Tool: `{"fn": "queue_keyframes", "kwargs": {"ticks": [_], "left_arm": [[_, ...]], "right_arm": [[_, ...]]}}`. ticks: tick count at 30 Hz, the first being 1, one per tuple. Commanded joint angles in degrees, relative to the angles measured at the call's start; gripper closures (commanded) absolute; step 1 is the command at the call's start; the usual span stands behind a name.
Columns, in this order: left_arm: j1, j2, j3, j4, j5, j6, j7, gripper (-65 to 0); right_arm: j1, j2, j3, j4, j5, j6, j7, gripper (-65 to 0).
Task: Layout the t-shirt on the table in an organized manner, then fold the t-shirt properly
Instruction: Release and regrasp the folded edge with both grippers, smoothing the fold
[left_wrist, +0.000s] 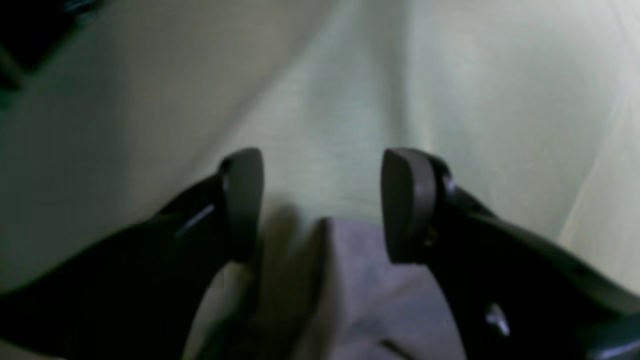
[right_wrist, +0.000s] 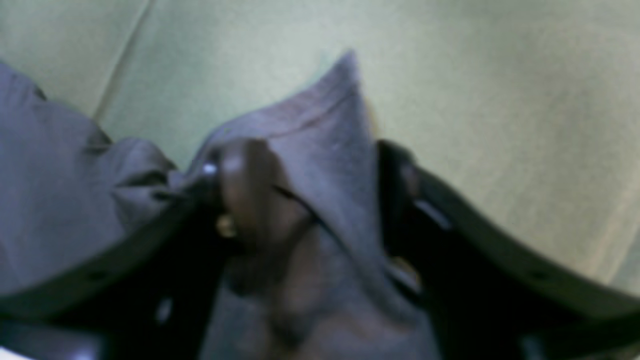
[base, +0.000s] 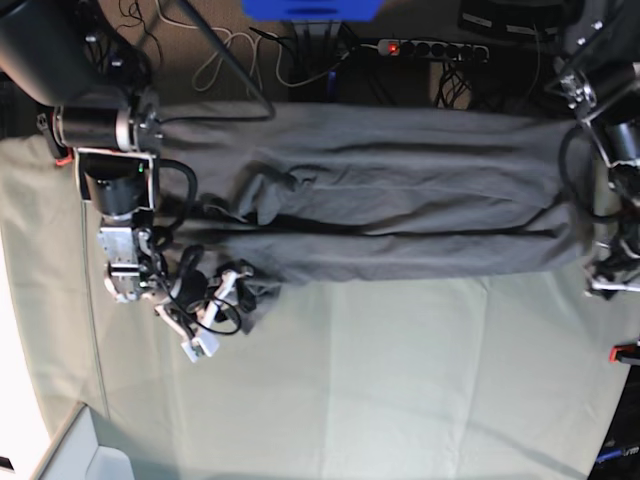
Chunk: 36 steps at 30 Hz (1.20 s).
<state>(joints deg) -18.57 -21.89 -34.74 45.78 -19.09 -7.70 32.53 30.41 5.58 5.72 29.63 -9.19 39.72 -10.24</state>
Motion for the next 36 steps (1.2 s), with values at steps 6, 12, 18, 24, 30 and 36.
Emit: {"fn": "queue_keyframes", "kwargs": {"ticks": [6, 12, 18, 24, 30, 36], "left_arm": [[-0.91, -0.04, 5.95, -5.30, -0.03, 0.01, -6.38, -36.6], [0.85, 0.92, 6.21, -5.47, -0.03, 0.01, -6.64, -34.7], [0.68, 1.01, 6.13, -5.47, -0.03, 0.01, -6.64, -13.4], [0.59, 1.01, 6.04, -3.98, -0.03, 0.01, -6.12, -0.3], [0.50, 1.10, 5.95, 6.75, -0.12, 0.01, -6.03, -0.1], [-2.58, 1.10, 6.30, 9.03, -0.12, 0.01, -6.03, -0.1]], "right_arm": [[1.28, 0.17, 0.31, 0.66, 0.36, -2.32, 0.44, -7.9], [1.19, 0.26, 0.22, 0.66, 0.36, -3.81, 0.44, -2.9], [1.19, 0.09, 0.22, 0.83, 0.36, -3.81, 0.44, -2.6], [1.54, 0.09, 0.39, 1.10, 0.53, -3.81, 0.61, -2.6], [1.54, -1.23, 0.48, 9.01, 0.62, -3.81, 2.02, -2.5], [1.54, -1.41, 0.83, 13.85, 0.62, -3.81, 1.93, -2.5]]}}
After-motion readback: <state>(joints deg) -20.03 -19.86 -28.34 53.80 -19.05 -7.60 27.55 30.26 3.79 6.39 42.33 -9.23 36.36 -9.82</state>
